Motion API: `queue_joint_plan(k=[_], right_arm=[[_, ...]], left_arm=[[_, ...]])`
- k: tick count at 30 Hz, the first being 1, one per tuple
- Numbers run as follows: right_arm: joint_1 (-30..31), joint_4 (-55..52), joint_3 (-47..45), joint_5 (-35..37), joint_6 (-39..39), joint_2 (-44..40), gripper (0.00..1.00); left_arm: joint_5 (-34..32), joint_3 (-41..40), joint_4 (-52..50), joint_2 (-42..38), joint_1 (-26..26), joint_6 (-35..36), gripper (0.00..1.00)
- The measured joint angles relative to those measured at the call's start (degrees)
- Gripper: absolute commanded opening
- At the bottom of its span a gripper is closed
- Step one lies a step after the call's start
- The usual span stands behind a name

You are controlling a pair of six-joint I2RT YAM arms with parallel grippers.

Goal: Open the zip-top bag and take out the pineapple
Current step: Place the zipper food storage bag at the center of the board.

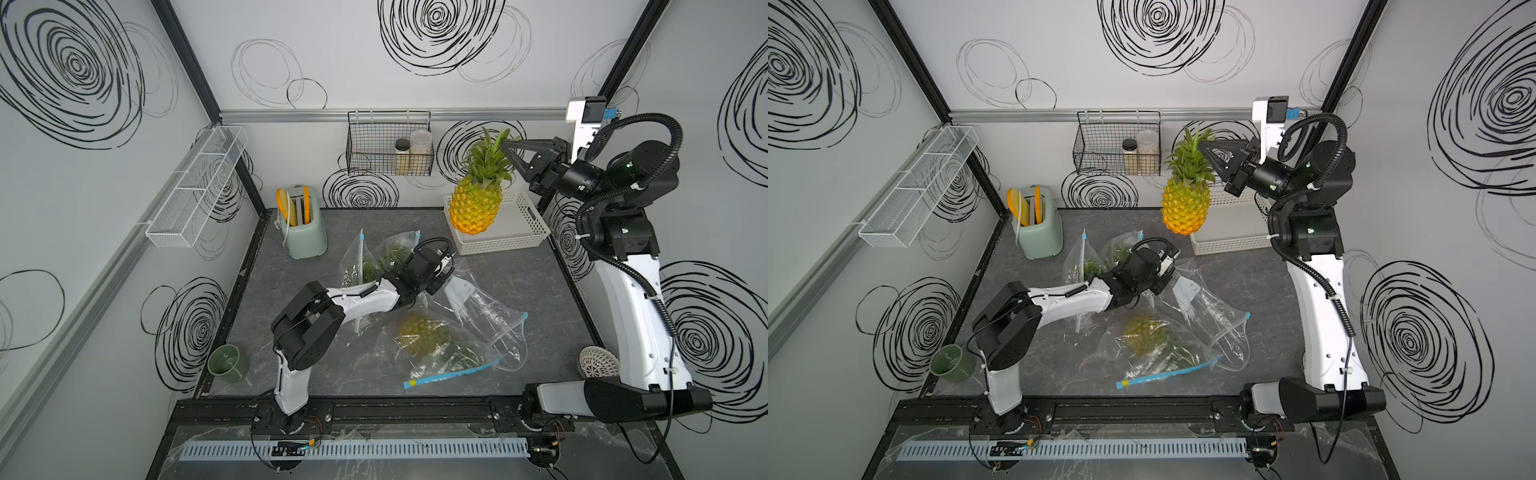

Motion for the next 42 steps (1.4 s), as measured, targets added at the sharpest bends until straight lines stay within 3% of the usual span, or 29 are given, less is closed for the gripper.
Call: queue_joint_plan(k=[4,13,22,23,35,42], right_arm=[[-0.6,-2.2,-1.5,0.8,-2.2,-0.8,0.0],[-2.1,-6.9,-11.7,6.9,-9.4,-1.4,0.0],[-2.4,-7.7,-10.8,16.3,-15.4,11.5,0.0],[-2.5,-7.5,-10.2,17.4,-16.0,13.4,0.0],[-3.9,-5.4,-1.8,23.7,-18.2,31.5,0.0],[-3.9,-4.2,2.9,25.1,-18.8,38.0,0.0]], left_arm=[[0.8,0.5,-0.2,-0.5,3.1,-4.0,0.47],[5.3,-1.7,-1.0,-8.3,8.2,-9.6,0.63],[9.4,-1.8,-2.3,-12.0,11.2,-15.3,0.87],[9.7,-1.8,-3.0,-12.0,11.4,-15.9,0.96],[14.8,-4.1,-4.2,-12.0,14.5,-20.7,0.96],[16.4,3.7,-8.8,-8.9,16.7,-20.6,0.96]])
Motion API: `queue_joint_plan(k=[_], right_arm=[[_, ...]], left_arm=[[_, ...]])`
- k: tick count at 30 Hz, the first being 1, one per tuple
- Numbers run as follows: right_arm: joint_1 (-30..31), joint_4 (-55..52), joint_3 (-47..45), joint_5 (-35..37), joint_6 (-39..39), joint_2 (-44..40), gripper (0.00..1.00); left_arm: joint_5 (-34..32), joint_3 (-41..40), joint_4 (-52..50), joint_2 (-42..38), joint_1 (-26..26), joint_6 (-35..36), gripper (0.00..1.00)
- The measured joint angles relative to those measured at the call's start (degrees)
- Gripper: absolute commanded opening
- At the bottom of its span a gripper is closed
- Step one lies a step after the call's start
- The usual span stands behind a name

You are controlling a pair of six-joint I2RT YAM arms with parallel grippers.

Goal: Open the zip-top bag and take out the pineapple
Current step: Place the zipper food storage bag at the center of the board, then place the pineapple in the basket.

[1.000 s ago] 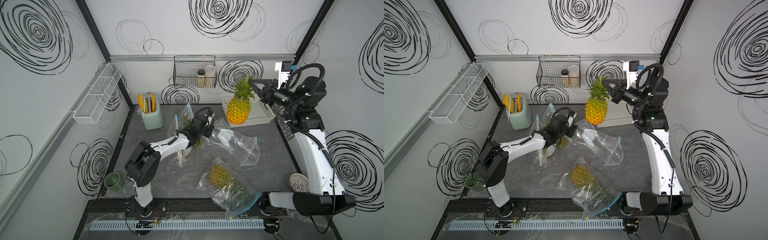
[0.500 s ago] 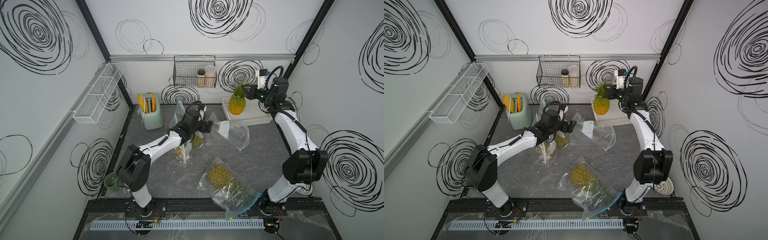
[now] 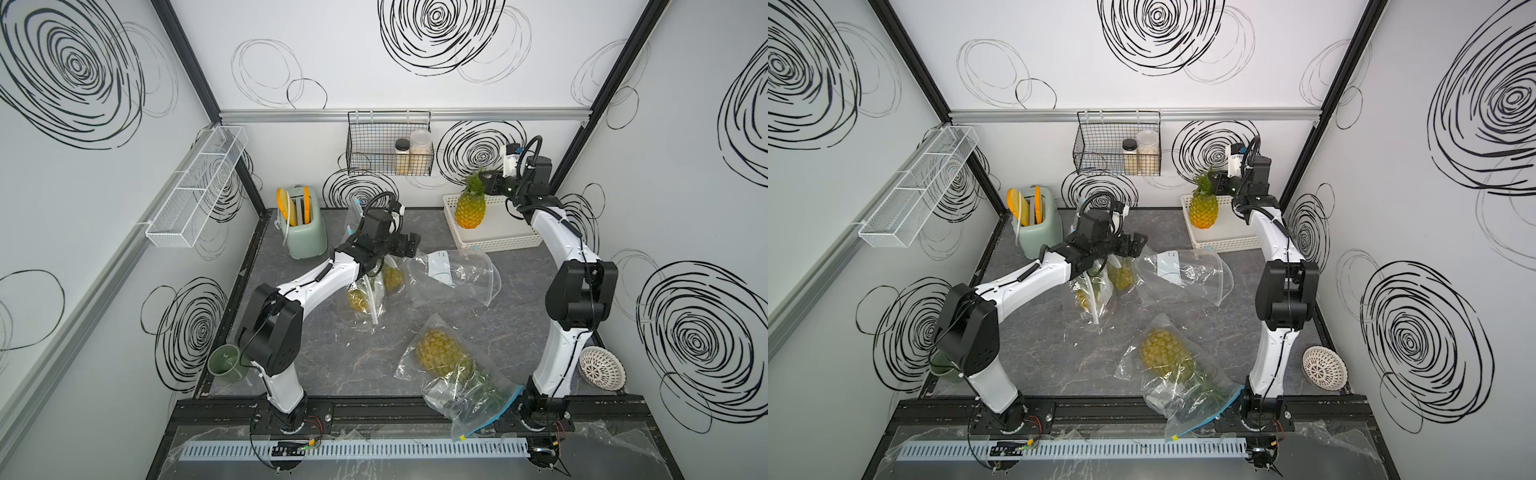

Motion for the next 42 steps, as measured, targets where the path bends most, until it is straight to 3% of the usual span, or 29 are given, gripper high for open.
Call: queue_joint_plan(k=[10,22,32,42], right_arm=[[0.0,4.2,-5.3,0.9,0.6,1.7,0.0],[0.0,14.9,-18.4,1.6,3.5,-0.1,0.0],[0.5,15.5,-28.4,6.2,4.6,-9.1,0.45],[3.3,11.1,-28.8,13.6,2.9,-16.7,0.55]], left_arm=[[1.2,0.3,-0.3,1.2,1.4,-0.7,0.96],[2.2,-1.0,1.2,-2.8,-1.4,-1.1,0.96],[0.7,-3.0,-0.6,-7.8,-4.9,0.2,0.96],[-2.0,-5.3,-5.3,-16.5,-10.5,5.4,0.96]])
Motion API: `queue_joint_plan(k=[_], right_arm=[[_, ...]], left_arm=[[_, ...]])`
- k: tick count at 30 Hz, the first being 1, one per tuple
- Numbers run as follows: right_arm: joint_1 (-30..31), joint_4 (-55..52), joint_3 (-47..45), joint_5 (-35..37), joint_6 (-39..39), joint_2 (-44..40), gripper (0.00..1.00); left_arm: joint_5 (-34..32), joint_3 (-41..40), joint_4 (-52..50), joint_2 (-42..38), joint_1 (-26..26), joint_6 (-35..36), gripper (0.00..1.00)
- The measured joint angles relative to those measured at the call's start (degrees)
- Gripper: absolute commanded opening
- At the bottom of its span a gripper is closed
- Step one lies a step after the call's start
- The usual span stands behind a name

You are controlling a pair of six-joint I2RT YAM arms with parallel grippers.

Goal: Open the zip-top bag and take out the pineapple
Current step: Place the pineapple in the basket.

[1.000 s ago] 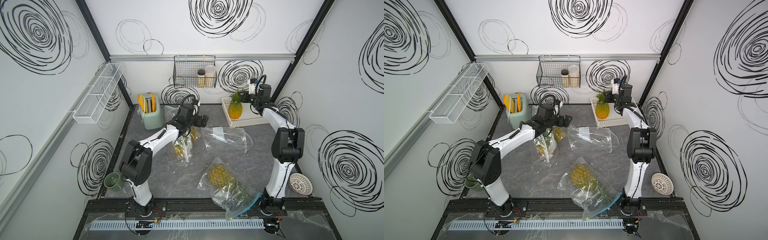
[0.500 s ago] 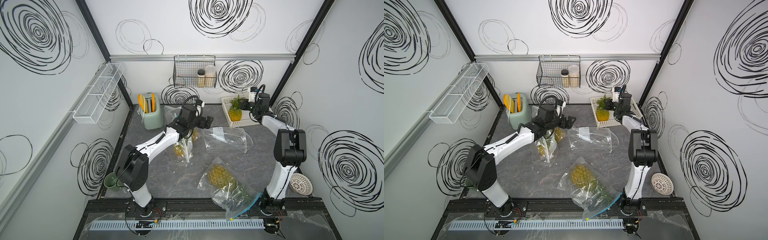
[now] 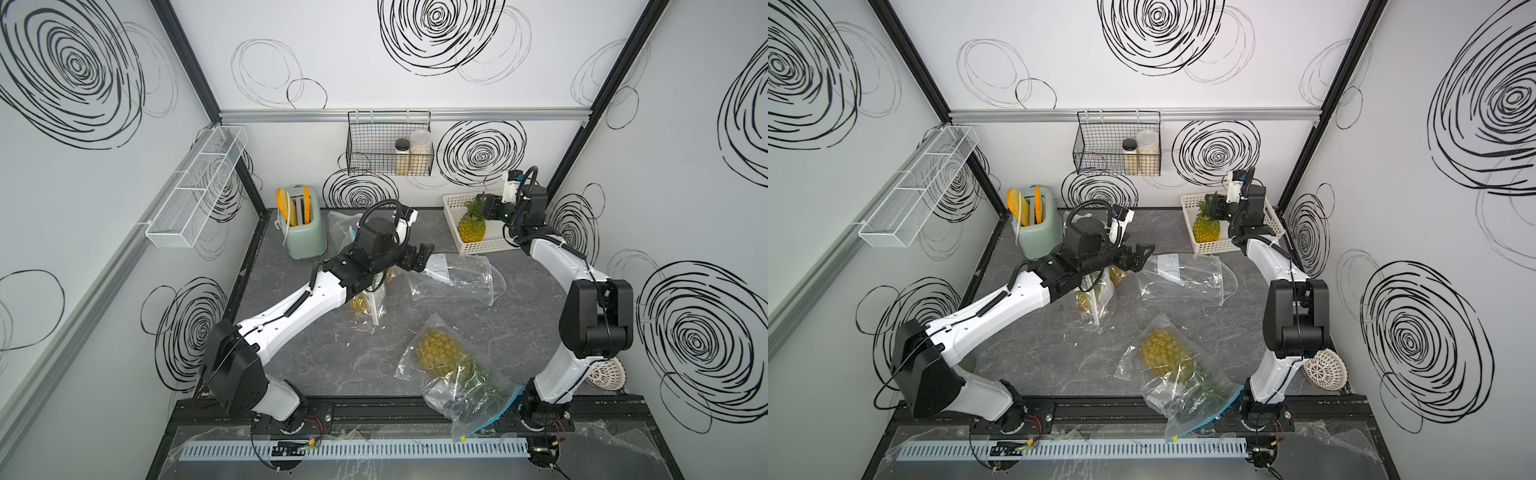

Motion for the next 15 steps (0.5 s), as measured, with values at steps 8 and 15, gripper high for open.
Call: queue_joint_plan(k=[8,15], right_arm=[[5.4,-12.5,-1.2,5.3,-1.4,-17.8,0.61],[6.4,-22.1,0.9,8.8,-2.5,-30.4,0.62]], left_arm=[[-12.7,-4.2,-13.2,-7.5,-25.4,7.6,0.96],[-27.9,-8.5,-22.5,-11.1,-49.2,1.4,0.96]])
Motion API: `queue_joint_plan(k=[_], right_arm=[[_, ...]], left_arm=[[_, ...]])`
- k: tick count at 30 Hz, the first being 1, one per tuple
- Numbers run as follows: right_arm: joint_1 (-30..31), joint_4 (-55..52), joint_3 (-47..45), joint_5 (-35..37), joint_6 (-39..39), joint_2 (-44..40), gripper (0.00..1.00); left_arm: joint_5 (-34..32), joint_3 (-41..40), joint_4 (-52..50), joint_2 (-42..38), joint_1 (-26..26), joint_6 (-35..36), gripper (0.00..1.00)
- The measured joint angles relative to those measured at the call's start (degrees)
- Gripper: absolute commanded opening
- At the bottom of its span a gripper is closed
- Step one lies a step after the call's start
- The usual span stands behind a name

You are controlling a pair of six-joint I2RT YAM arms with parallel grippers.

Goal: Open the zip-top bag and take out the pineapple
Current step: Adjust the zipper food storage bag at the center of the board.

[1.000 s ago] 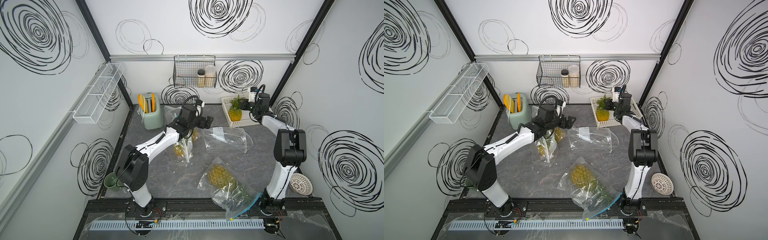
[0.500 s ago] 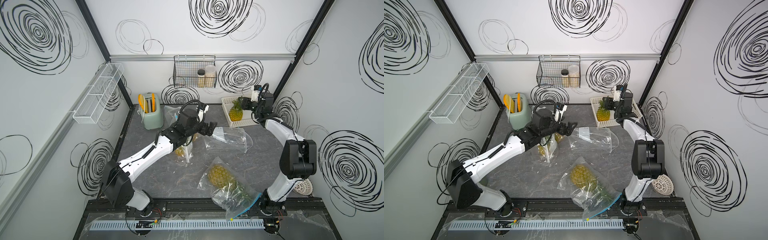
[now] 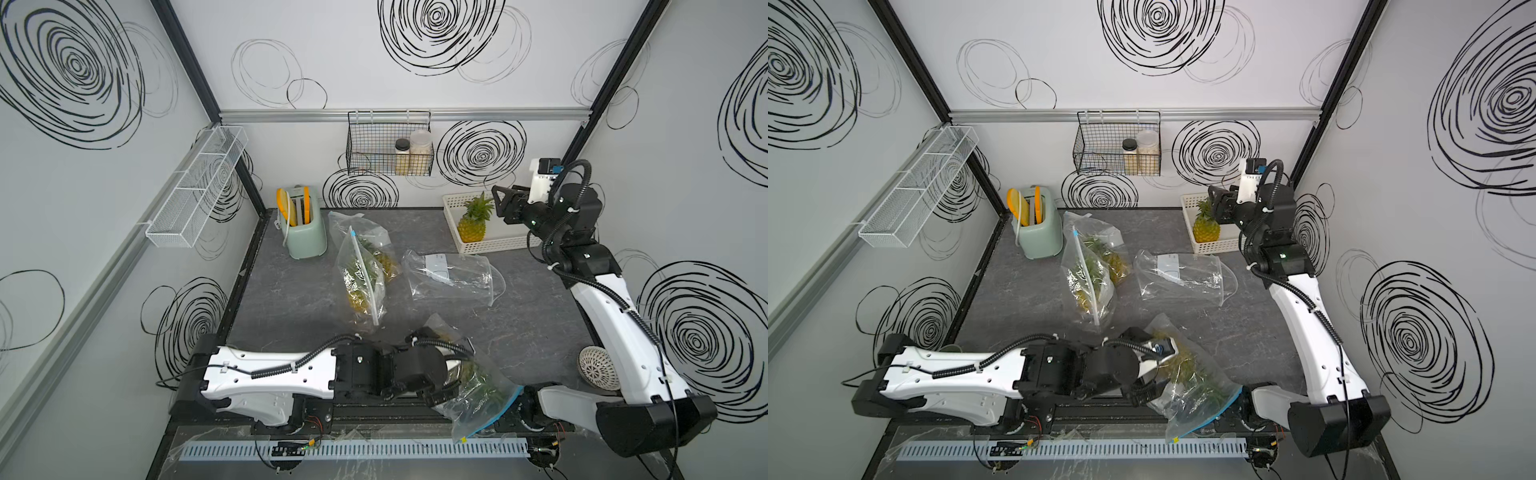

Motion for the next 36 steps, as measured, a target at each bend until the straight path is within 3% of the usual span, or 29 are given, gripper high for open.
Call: queue_joint_plan(k=[5,11,18,28,32,33,35,36], right_arm=[[-0.6,-5.4,-0.2,0.9,-0.5,-1.9,0.62],[-2.3,-9.0,-1.3,0.5,-1.0,-4.2,0.62],[-4.6,-9.7,-3.5,-1.3,-1.1,-8.0,0.61],[-8.5,-10.2,-4.4,-2.4,-2.3,-9.4,0.61],[-9.7,-10.3,-5.7,-3.1,-2.4,-10.3,0.62],[-10.1,-10.3,-6.0,-3.3,-2.4,-10.4,0.62],[-10.7,-10.4,-6.5,-3.8,-2.4,-10.5,0.61],[-11.0,-10.4,-6.6,-3.9,-2.4,-10.5,0.61]], left_arm=[[-6.0,2.3,-3.4,6.1,-10.8,-6.9,0.96],[-8.8,7.1,-7.5,16.3,-16.8,-11.9,0.96],[-9.3,11.3,-8.2,22.5,-16.2,-12.6,0.96],[-3.9,13.9,-7.1,27.9,-13.5,-11.3,0.99],[-1.1,13.9,-6.9,29.0,-11.9,-10.6,0.81],[-0.6,13.9,-6.8,29.3,-11.3,-10.5,0.71],[0.7,13.9,-6.6,29.6,-9.4,-9.8,0.4],[1.2,13.9,-6.4,29.6,-8.5,-9.4,0.31]])
